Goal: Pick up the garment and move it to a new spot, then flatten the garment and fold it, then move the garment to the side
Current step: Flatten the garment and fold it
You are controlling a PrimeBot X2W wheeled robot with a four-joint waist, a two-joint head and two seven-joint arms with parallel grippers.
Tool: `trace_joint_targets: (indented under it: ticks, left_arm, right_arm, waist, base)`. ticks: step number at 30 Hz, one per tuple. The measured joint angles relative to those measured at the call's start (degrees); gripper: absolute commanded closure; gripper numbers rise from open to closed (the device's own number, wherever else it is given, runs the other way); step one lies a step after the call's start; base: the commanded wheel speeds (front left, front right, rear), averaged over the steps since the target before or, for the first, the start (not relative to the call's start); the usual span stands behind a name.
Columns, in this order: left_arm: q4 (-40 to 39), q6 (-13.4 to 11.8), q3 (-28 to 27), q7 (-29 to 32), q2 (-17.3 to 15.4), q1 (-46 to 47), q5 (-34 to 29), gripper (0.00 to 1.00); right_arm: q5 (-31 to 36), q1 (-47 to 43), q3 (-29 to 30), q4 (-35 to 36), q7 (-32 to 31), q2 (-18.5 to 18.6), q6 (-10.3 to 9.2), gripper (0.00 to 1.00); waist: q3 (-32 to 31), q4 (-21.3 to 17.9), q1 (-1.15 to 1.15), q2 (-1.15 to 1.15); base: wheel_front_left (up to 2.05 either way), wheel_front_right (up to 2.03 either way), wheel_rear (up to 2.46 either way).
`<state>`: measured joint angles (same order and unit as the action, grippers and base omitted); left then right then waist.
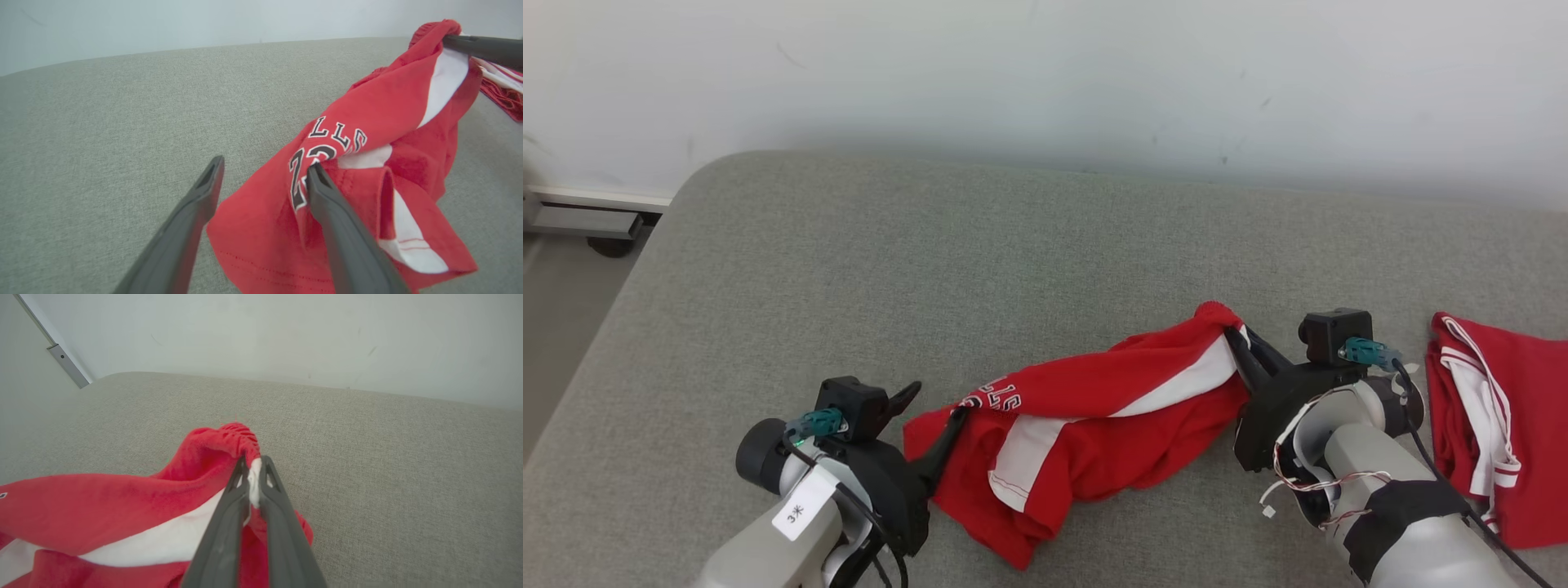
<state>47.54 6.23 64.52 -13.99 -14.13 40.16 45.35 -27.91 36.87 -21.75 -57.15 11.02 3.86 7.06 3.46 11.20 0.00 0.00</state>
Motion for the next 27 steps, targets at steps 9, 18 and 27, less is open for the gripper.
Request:
trace_joint_targets:
  ticks: [9,18,27]
  left_arm:
    - [-8.45,-5.49,1.31,-0.19,2.1,-4.71,-2.18,0.0]
    - [-16.29,-9.44,1.54,-0.44,1.36,-7.81,-3.98,0.0]
    - [-18.45,-9.98,1.47,0.63,0.07,-13.08,-0.51,0.0]
  right_arm:
    - [-0.79,-0.23,-0.52,-1.82,0.08,-0.13,0.0,1.0]
    - [-1.42,-0.94,-0.85,-2.65,0.63,-0.2,0.01,1.0]
    - [-2.88,-0.88,-2.34,-2.93,0.82,-0.24,0.01,1.0]
  waist:
    - [-0.99,1.09,0.0,0.0]
    - [-1.57,2.41,-0.01,0.0]
    - [-1.32,2.32,0.0,0.0]
  base:
    - [0.0,0.0,0.0]
    - [0.0,0.0,0.0]
    - [0.0,0.0,0.0]
